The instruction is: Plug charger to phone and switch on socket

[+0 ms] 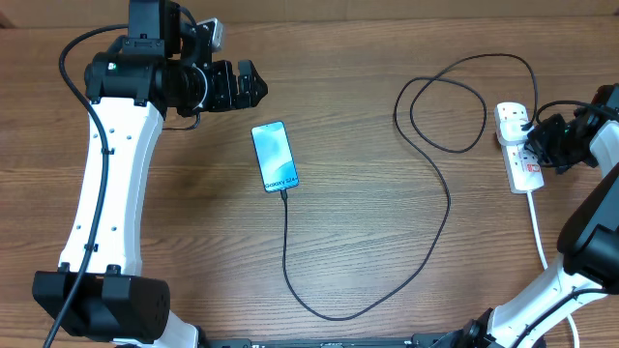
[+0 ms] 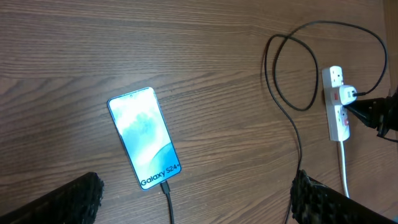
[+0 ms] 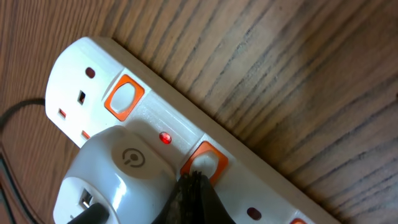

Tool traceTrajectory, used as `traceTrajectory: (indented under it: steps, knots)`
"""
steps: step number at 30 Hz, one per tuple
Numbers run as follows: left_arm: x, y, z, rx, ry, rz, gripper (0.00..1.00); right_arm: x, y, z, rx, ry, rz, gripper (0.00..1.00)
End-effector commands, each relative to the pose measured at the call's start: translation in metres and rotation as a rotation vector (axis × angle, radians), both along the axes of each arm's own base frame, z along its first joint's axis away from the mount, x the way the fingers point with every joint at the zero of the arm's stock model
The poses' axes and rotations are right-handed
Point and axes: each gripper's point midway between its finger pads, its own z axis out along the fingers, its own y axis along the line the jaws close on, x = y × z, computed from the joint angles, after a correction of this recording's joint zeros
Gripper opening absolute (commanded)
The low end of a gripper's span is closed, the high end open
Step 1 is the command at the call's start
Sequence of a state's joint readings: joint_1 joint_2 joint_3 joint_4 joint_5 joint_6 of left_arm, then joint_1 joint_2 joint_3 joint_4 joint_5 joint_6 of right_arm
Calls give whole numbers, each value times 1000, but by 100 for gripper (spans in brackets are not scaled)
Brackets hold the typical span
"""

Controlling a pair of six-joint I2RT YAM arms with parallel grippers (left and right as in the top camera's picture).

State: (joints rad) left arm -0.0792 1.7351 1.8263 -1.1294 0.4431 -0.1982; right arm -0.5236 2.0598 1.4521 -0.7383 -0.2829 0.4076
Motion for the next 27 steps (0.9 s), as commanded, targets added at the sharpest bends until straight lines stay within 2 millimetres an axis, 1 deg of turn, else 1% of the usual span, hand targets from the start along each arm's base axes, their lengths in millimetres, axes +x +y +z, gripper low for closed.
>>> traceTrajectory:
  steps: [1, 3, 4, 6, 7, 8, 10, 11, 12, 14, 16, 17, 18, 19, 21, 23, 25, 27]
  knots:
    - [0, 0, 11, 13, -46, -19, 100, 10, 61, -6, 180, -15, 81, 4]
    - [0, 0, 11, 13, -46, -19, 100, 11, 56, -6, 164, -22, 72, 4]
    - [0, 0, 11, 13, -46, -19, 100, 11, 48, -7, 149, -22, 50, 4]
    - [0, 0, 11, 13, -47, -19, 100, 10, 28, -5, 124, -24, -3, 4]
    - [0, 0, 11, 13, -46, -19, 99, 9, 14, -1, 112, -33, -34, 4]
    - [0, 0, 11, 13, -46, -19, 99, 6, -6, 8, 103, -51, -73, 4]
    - [0, 0, 11, 14, -46, -19, 100, 1, -33, 27, 91, -76, -128, 4]
    - [0, 0, 11, 14, -46, -19, 100, -3, -50, 41, 81, -92, -162, 4]
    - [0, 0, 11, 14, -46, -19, 100, -8, -63, 54, 72, -104, -189, 4]
    - [0, 0, 11, 14, -46, -19, 100, -17, -83, 85, 61, -141, -211, 4]
    - [0, 0, 11, 14, -46, -19, 100, -22, -88, 117, 71, -206, -185, 4]
    - [0, 0, 11, 14, -46, -19, 100, -23, -86, 135, 79, -249, -155, 4]
    - [0, 0, 11, 14, -46, -19, 100, -24, -77, 167, 77, -328, -80, 4]
    - [0, 0, 11, 14, -46, -19, 100, -24, -71, 179, 69, -360, -46, 4]
    - [0, 0, 11, 14, -46, -19, 100, -27, -49, 217, 25, -450, 67, 4]
    - [0, 0, 11, 14, -46, -19, 100, -31, -30, 241, -21, -484, 134, 5]
    - [0, 0, 11, 14, -46, -19, 99, -39, 5, 270, -84, -524, 254, 8]
    - [0, 0, 11, 14, -46, -19, 100, -48, 35, 288, -128, -532, 330, 10]
